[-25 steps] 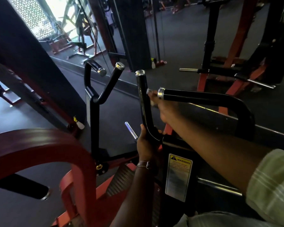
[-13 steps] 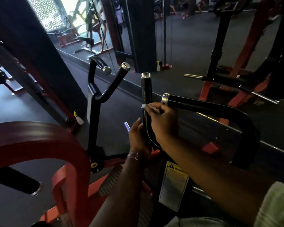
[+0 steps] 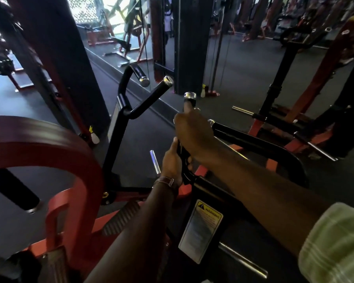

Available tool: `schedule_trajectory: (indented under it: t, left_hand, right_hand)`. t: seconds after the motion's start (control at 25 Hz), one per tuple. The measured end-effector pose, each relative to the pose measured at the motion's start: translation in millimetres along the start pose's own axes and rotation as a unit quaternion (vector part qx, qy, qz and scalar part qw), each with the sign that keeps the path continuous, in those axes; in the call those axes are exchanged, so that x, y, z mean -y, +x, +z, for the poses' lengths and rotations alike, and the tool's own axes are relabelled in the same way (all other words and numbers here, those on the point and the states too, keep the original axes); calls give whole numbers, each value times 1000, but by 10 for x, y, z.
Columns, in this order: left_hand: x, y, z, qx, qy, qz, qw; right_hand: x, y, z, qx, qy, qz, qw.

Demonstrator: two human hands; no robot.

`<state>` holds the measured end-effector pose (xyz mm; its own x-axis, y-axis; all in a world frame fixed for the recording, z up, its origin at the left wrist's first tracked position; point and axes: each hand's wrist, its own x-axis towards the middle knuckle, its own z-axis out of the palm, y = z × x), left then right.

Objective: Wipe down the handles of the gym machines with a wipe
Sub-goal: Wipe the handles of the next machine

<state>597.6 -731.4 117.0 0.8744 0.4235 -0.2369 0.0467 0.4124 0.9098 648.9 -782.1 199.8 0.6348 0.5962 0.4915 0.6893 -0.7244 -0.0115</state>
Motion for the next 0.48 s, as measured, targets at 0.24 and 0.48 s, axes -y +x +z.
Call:
schedule_trajectory:
  t: [0.24, 0.48]
  left_hand:
    - [0, -24, -9, -43, 77, 5, 996]
    - [-19, -48, 31, -60, 15, -7, 998]
  right_hand:
    - [142, -284, -96, 116, -37, -89, 989]
    - [-23, 318, -200, 54, -8, 36, 998]
